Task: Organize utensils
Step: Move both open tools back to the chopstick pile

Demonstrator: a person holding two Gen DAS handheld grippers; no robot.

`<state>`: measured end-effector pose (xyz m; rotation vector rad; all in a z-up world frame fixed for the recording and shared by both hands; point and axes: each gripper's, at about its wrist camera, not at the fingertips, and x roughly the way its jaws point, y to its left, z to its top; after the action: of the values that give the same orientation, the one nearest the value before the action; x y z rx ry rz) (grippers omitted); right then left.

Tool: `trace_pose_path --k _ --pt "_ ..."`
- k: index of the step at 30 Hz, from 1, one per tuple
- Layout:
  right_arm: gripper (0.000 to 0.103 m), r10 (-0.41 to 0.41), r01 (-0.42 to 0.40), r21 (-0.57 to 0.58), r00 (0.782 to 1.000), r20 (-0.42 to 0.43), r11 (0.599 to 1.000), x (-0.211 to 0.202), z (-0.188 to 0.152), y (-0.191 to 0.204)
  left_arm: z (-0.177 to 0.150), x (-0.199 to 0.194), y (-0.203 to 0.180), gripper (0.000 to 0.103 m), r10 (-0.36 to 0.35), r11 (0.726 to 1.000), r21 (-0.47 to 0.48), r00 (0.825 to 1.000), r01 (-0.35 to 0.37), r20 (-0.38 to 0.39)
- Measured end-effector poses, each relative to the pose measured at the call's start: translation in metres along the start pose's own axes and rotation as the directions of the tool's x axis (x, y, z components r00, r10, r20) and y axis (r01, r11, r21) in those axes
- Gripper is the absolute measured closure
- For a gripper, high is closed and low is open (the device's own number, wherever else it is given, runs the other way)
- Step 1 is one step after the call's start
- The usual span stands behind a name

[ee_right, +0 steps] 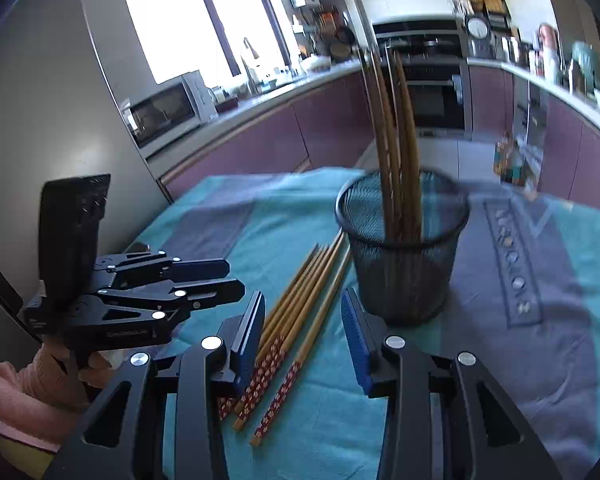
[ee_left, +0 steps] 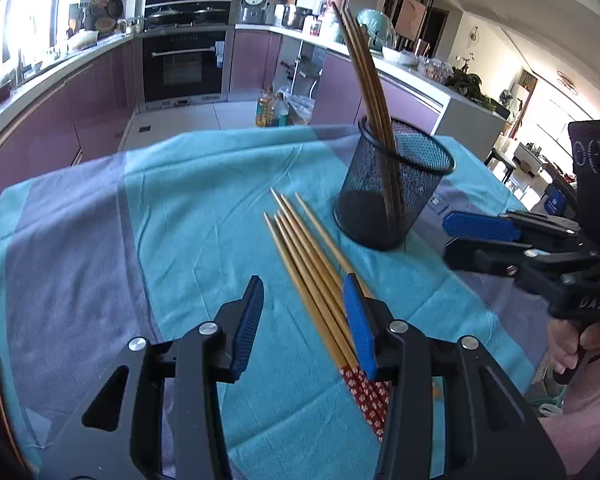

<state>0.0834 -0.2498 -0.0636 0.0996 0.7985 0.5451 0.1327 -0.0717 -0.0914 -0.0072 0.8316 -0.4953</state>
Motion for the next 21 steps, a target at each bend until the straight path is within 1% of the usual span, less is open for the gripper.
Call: trace_pose_path --k 3,7,12,16,21 --pt "0.065 0.002 -0.001 0.032 0.999 -0.053 0.999 0.020 -0.010 -0.001 -0.009 0.009 -0.001 0.062 -0.012 1.000 -0.010 0.999 0.012 -0.031" --pt "0.066 -0.012 0.017 0.059 0.996 -0.091 0.998 0.036 -0.019 -0.003 -0.019 0.020 -0.004 0.062 0.000 1.000 -0.003 0.998 0.000 -0.067" --pt "0.066 -0.021 0.029 0.079 0.994 -0.103 0.996 0.042 -0.025 -0.002 -0.024 0.029 -0.006 0.062 0.011 1.000 -0.004 0.996 -0.011 -0.089" --pt "0.066 -0.044 0.052 0.069 0.993 -0.110 0.996 0.046 -0.027 -0.001 -0.024 0.036 -0.008 0.063 0.031 1.000 0.003 0.994 -0.031 -0.100" --pt "0.067 -0.087 0.091 0.030 0.990 -0.110 0.995 0.049 -0.027 0.005 -0.023 0.040 -0.012 0.063 0.045 0.999 0.021 0.994 -0.043 -0.100"
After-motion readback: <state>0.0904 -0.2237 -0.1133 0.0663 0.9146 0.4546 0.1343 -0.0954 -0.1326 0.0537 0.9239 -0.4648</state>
